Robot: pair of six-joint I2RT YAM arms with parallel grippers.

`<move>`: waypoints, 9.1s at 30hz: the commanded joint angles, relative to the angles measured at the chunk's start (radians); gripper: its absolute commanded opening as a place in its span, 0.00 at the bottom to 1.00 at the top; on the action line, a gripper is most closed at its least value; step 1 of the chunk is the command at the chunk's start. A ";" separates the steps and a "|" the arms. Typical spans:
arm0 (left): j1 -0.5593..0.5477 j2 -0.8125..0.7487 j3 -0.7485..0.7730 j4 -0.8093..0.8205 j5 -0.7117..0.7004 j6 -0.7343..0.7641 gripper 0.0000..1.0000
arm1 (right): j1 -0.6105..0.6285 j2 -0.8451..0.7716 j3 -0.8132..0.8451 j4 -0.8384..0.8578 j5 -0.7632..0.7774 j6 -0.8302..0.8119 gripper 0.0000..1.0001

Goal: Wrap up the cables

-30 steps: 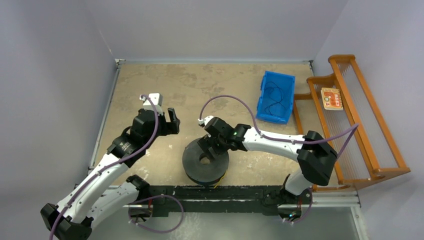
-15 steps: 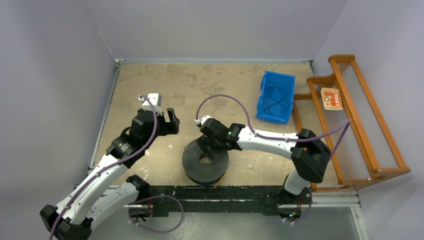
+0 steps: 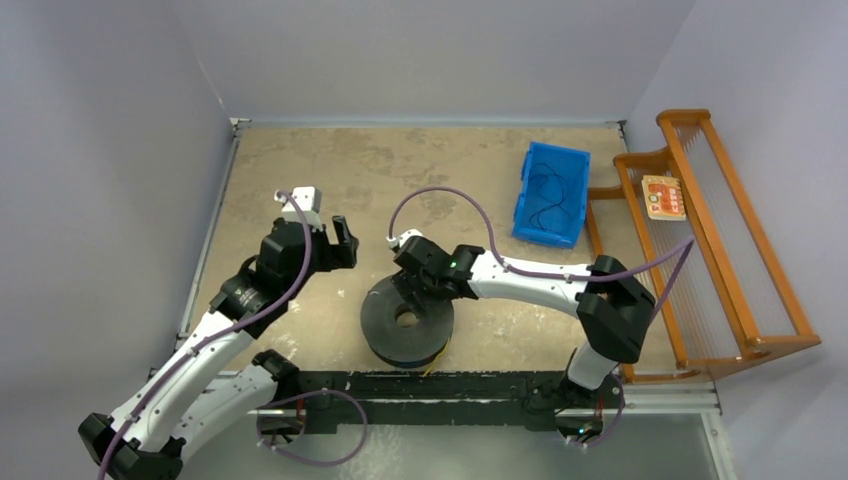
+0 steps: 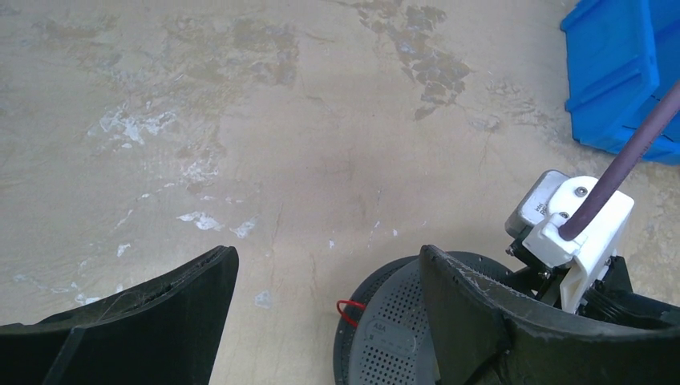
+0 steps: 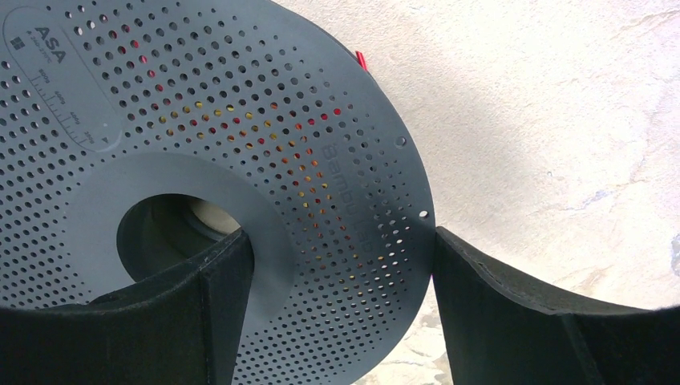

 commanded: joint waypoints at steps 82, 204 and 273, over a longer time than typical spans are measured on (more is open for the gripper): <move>0.113 0.169 -0.279 0.721 0.715 -0.477 0.66 | -0.531 -0.505 -0.298 0.457 -0.494 -0.015 0.43; 0.092 0.364 0.374 0.003 0.047 0.085 0.00 | -0.969 -0.040 0.104 0.416 0.114 0.073 0.44; 0.108 0.382 0.245 0.066 0.049 0.092 0.00 | -1.034 0.448 0.318 0.525 -0.085 0.099 0.01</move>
